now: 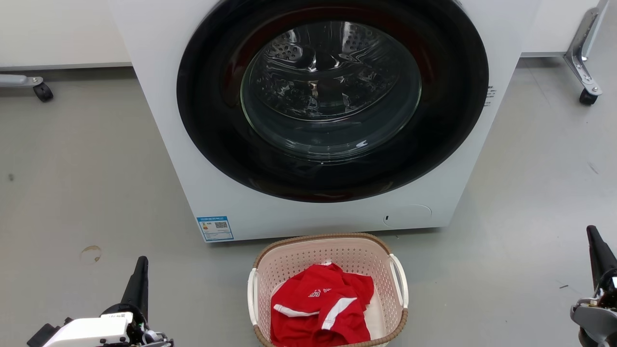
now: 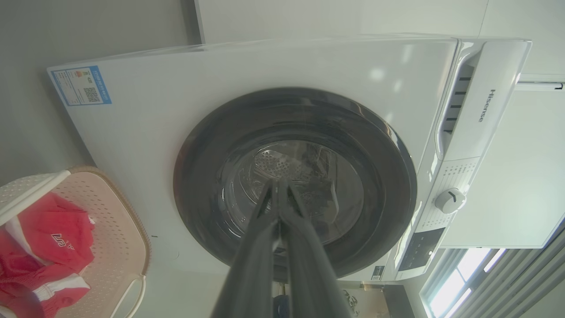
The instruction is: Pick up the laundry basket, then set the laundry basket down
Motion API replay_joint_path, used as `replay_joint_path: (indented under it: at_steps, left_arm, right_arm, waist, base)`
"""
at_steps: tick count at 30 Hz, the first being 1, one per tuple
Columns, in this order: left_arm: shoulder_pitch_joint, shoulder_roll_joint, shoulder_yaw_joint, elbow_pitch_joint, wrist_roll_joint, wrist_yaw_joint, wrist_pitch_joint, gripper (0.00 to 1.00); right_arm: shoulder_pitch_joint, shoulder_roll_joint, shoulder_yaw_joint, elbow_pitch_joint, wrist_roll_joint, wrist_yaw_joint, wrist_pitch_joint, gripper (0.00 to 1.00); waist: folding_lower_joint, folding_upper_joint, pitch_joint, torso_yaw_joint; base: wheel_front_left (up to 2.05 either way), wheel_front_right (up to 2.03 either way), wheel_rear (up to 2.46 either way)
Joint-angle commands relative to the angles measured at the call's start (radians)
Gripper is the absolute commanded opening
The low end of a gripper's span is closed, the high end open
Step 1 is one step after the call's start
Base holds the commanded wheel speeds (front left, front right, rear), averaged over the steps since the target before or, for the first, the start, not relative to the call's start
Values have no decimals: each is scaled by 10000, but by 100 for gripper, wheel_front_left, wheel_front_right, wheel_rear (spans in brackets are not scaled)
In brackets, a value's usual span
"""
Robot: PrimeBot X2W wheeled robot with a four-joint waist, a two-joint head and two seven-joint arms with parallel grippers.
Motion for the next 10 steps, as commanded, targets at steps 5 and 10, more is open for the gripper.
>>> replay_joint_path:
  at_steps: [5, 10]
  left_arm:
    - [-517, 79, 331, -228, -5, -106, 59, 0]
    - [-517, 77, 334, -228, -3, -106, 62, 0]
  right_arm:
    - [-484, -249, 128, -269, 0, 48, 68, 0]
    - [-484, -248, 126, -269, -2, 48, 70, 0]
  waist:
    - [-1, 0, 0, 0]
    - [-1, 0, 0, 0]
  base:
    - [0, 0, 0]
    - [0, 0, 0]
